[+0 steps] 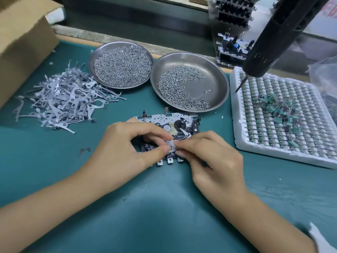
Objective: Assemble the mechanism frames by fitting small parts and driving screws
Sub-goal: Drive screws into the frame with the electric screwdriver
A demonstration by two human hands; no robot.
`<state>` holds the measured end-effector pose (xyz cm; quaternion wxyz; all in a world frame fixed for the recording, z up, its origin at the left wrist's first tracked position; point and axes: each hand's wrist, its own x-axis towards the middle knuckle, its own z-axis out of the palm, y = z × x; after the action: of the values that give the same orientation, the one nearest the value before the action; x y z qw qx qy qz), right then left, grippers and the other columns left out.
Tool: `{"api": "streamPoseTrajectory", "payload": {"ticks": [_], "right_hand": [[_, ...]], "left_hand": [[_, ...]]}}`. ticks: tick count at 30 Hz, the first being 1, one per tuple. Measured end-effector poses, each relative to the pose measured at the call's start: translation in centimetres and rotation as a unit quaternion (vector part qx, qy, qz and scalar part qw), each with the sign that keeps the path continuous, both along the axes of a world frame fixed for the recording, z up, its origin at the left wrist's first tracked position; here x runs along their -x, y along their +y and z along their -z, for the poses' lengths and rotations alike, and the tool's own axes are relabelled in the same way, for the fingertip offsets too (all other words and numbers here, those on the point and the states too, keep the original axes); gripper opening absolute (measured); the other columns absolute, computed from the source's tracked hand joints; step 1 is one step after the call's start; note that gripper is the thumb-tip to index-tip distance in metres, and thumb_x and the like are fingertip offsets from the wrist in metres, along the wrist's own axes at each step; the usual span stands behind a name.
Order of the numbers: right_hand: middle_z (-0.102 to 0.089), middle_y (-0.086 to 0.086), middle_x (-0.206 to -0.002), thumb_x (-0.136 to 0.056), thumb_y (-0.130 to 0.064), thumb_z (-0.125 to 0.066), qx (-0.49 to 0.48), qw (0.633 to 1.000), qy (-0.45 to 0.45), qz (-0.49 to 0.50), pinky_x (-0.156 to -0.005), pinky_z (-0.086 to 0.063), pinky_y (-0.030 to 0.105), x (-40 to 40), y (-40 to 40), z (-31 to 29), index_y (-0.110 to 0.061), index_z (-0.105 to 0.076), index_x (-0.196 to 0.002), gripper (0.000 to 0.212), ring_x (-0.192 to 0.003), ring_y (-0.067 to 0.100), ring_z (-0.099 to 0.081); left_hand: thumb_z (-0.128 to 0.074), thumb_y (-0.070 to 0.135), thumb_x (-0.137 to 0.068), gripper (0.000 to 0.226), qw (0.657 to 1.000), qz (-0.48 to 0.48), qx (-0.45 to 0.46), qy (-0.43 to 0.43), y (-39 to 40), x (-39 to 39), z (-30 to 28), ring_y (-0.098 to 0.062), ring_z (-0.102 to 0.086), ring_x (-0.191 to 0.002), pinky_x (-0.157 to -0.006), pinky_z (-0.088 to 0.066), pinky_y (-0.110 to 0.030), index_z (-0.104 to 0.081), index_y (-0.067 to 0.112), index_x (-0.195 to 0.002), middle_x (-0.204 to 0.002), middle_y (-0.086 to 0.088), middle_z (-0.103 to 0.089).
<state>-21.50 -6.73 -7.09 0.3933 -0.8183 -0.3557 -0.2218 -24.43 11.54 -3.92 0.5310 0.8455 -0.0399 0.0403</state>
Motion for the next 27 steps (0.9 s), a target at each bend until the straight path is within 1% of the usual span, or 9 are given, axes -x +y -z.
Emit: {"api": "streamPoseTrajectory", "payload": {"ticks": [2,5,7,9,14,19,21,23,27], "right_hand": [[-0.062,-0.004,-0.080,-0.073,0.015,-0.070,0.005,1.000,-0.015,0.011,-0.072,-0.047,0.017,0.1,0.1,0.1,-0.003,-0.074,-0.090,0.025,-0.074,0.020,-0.058],[-0.065,0.000,-0.076,-0.071,0.017,-0.068,0.011,1.000,-0.020,0.020,-0.070,-0.047,0.020,0.2,0.2,0.2,-0.003,-0.074,-0.087,0.026,-0.072,0.021,-0.058],[-0.065,0.000,-0.074,-0.072,0.015,-0.068,0.007,0.999,-0.018,0.026,-0.068,-0.047,0.020,0.2,0.3,0.0,-0.003,-0.074,-0.085,0.023,-0.070,0.021,-0.058],[-0.065,0.000,-0.073,-0.074,0.011,-0.069,0.003,1.000,-0.006,0.027,-0.066,-0.047,0.019,0.2,0.3,-0.2,-0.004,-0.074,-0.083,0.018,-0.068,0.021,-0.058],[-0.066,0.001,-0.075,-0.079,0.001,-0.070,-0.026,0.996,0.085,-0.005,-0.066,-0.048,0.022,-0.2,-0.2,-0.9,-0.005,-0.074,-0.085,0.009,-0.071,0.019,-0.060],[-0.071,0.002,-0.081,-0.085,-0.011,-0.063,-0.123,0.970,0.207,0.019,-0.074,-0.050,0.021,-0.3,-0.5,-1.6,-0.014,-0.072,-0.093,0.012,-0.079,0.014,-0.066],[-0.072,0.004,-0.081,-0.085,-0.010,-0.063,-0.155,0.955,0.250,0.021,-0.075,-0.049,0.018,-0.4,-0.4,-1.6,-0.015,-0.071,-0.093,0.011,-0.079,0.011,-0.067],[-0.072,0.004,-0.080,-0.085,-0.007,-0.064,-0.173,0.947,0.269,0.017,-0.074,-0.047,0.014,-0.4,-0.4,-1.7,-0.013,-0.071,-0.092,0.012,-0.078,0.008,-0.067],[-0.072,0.001,-0.078,-0.086,-0.001,-0.064,-0.195,0.940,0.279,0.018,-0.073,-0.046,0.012,-0.5,-0.3,-1.7,-0.011,-0.071,-0.092,0.013,-0.075,0.004,-0.066]], "left_hand": [[-0.079,0.027,-0.072,0.015,1.000,0.007,0.011,0.016,0.1,0.0,0.0,-0.007,-0.060,-0.088,-0.083,-0.045,-0.022,-0.071,0.036,-0.081,-0.070,0.019,-0.070],[-0.080,0.015,-0.075,0.025,1.000,0.009,0.012,0.026,0.0,-0.1,0.0,-0.005,-0.058,-0.089,-0.084,-0.042,-0.022,-0.071,0.037,-0.081,-0.069,0.017,-0.071],[-0.080,0.020,-0.074,0.022,0.999,0.013,0.016,0.029,-0.1,-0.1,-0.1,-0.004,-0.059,-0.088,-0.085,-0.040,-0.023,-0.071,0.038,-0.081,-0.068,0.017,-0.071],[-0.073,0.028,-0.069,0.017,0.999,0.016,0.023,0.031,0.0,-0.2,0.0,-0.003,-0.060,-0.085,-0.086,-0.040,-0.023,-0.070,0.039,-0.082,-0.068,0.016,-0.071],[-0.072,0.025,-0.067,0.023,0.999,0.029,0.022,0.023,0.3,-0.3,-0.1,-0.010,-0.061,-0.078,-0.081,-0.049,-0.027,-0.071,0.038,-0.086,-0.070,0.011,-0.071],[-0.077,0.028,-0.068,0.021,1.000,0.023,0.012,0.010,0.2,-0.3,0.1,-0.010,-0.062,-0.079,-0.083,-0.049,-0.027,-0.071,0.039,-0.086,-0.071,0.014,-0.071],[-0.083,0.022,-0.071,0.024,1.000,0.021,0.008,0.003,0.2,-0.3,0.2,-0.012,-0.062,-0.081,-0.084,-0.048,-0.030,-0.072,0.036,-0.087,-0.072,0.014,-0.071],[-0.080,0.017,-0.072,0.023,1.000,0.018,0.008,-0.002,0.2,-0.3,0.2,-0.012,-0.062,-0.081,-0.083,-0.048,-0.030,-0.073,0.033,-0.088,-0.073,0.014,-0.071],[-0.080,0.025,-0.072,0.022,0.999,0.028,-0.007,-0.030,0.2,-0.2,0.3,-0.012,-0.058,-0.078,-0.077,-0.048,-0.023,-0.073,0.033,-0.090,-0.077,0.015,-0.070]]}}
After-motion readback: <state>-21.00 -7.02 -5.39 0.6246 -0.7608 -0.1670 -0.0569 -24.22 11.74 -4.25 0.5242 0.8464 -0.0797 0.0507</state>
